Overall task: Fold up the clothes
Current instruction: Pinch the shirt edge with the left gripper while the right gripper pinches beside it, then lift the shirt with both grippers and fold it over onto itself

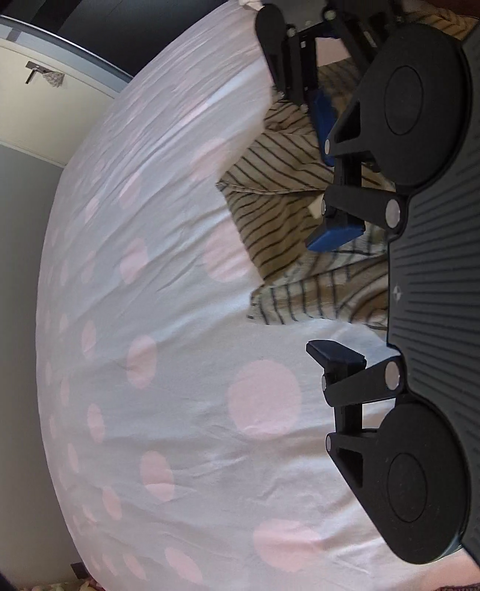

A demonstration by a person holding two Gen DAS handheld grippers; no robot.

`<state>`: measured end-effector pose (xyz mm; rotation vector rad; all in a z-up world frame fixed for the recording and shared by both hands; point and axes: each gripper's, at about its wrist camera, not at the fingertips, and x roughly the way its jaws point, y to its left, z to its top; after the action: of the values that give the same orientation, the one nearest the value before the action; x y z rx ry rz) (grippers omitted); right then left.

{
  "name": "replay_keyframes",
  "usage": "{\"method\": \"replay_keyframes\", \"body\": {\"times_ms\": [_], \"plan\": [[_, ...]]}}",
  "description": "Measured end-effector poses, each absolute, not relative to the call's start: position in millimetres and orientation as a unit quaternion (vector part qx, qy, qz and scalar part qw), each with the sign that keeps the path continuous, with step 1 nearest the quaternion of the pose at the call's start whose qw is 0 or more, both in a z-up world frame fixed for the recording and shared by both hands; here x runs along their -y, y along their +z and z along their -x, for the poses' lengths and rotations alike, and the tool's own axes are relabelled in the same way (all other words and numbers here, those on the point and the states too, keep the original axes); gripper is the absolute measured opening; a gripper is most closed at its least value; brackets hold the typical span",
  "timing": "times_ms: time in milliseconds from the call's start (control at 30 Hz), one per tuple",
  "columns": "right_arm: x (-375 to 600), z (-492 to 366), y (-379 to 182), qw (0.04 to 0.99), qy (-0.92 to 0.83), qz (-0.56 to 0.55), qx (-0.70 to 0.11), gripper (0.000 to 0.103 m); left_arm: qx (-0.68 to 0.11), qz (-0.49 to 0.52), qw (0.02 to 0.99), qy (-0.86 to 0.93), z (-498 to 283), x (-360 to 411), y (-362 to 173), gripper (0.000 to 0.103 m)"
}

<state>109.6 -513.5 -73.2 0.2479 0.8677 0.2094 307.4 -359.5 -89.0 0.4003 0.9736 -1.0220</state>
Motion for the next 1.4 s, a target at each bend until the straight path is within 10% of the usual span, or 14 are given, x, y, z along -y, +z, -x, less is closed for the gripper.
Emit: {"method": "replay_keyframes", "body": {"times_ms": [133,267,600,700,867,1067,1400], "plan": [[511.2,-123.2,-88.2,0.881,0.111,-0.167,-0.428,0.04,-0.453,-0.202,0.736,-0.46,-300.1,346.6,-112.5,0.051],[513.5,-127.6,-91.7,0.88,0.092,-0.174,-0.433,0.001,-0.448,-0.203,0.741,-0.456,-298.3,343.0,-120.5,0.001],[542.6,-131.4,-98.9,0.884,0.016,-0.149,-0.442,0.0,-0.457,-0.19,0.757,-0.427,-314.2,329.5,-120.7,0.0],[548.9,-125.4,-95.8,0.889,0.016,-0.146,-0.434,0.004,-0.454,-0.182,0.759,-0.431,-314.8,327.9,-117.1,0.004],[566.1,-108.7,-71.2,0.898,0.029,-0.131,-0.419,0.024,-0.43,-0.183,0.758,-0.456,-314.7,321.8,-103.6,0.049],[595.7,-103.4,-63.7,0.891,0.034,-0.085,-0.445,0.051,-0.413,-0.223,0.732,-0.494,-312.3,329.3,-103.1,0.058],[620.0,-136.0,-88.3,0.874,0.034,-0.151,-0.461,0.048,-0.429,-0.202,0.734,-0.486,-336.3,375.3,-128.3,0.058]]}}
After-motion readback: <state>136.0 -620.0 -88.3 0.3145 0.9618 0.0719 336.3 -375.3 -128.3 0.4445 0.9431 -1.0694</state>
